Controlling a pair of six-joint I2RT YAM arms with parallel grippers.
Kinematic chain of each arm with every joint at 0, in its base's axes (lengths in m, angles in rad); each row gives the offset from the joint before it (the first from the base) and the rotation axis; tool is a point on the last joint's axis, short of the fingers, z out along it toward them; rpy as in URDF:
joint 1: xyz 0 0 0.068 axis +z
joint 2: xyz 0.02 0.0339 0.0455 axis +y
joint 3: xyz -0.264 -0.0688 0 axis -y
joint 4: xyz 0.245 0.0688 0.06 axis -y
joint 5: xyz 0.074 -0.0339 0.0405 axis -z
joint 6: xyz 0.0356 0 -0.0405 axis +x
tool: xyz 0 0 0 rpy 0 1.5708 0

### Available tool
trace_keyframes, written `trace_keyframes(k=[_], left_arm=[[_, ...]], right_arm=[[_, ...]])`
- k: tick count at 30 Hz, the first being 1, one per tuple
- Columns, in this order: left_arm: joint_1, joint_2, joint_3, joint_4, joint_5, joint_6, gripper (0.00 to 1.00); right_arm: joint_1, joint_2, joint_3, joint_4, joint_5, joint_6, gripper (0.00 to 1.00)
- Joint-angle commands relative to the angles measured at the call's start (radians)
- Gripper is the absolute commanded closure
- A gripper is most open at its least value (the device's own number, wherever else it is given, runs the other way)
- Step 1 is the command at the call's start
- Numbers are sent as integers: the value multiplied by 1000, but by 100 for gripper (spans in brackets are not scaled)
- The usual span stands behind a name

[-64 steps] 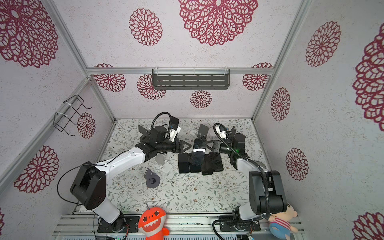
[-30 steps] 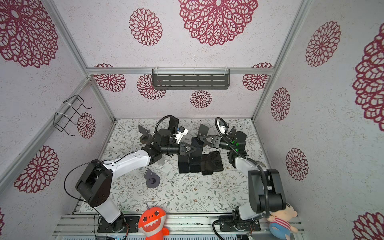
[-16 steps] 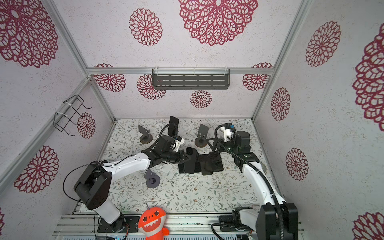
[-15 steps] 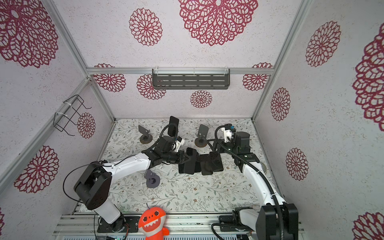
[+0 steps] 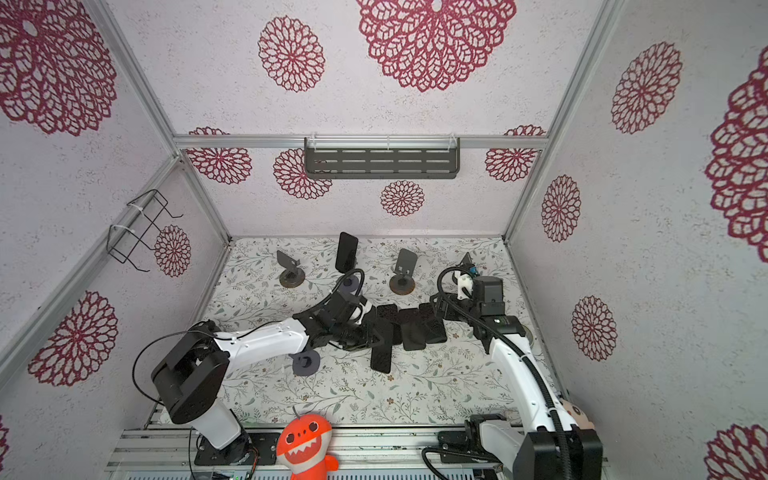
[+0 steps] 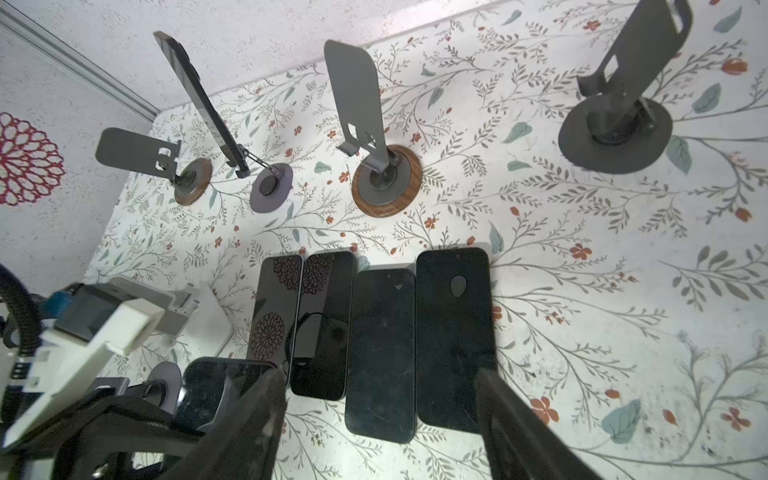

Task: Remove the phone from the phone stand
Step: 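Lower the black phone flat in front of the phone row with the left gripper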

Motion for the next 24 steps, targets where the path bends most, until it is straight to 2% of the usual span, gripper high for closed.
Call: trace_keyframes(k=[1,7,15,24], left_arm=[[-31,-67,-42,59,-8,-92,100],[-69,-90,-111,48,-17,-144,100],[-75,-96,-164,46,-39,-201,100],[-74,-72,-198,66,-104,-246,90]], right_arm=[[-6,-12,11,-7,20,-25,25],[-5,0,30,-19,12,-31,25],[-7,-5,29,-21,13,-33,25],[-5,-11,35,-25,6,-65,25]])
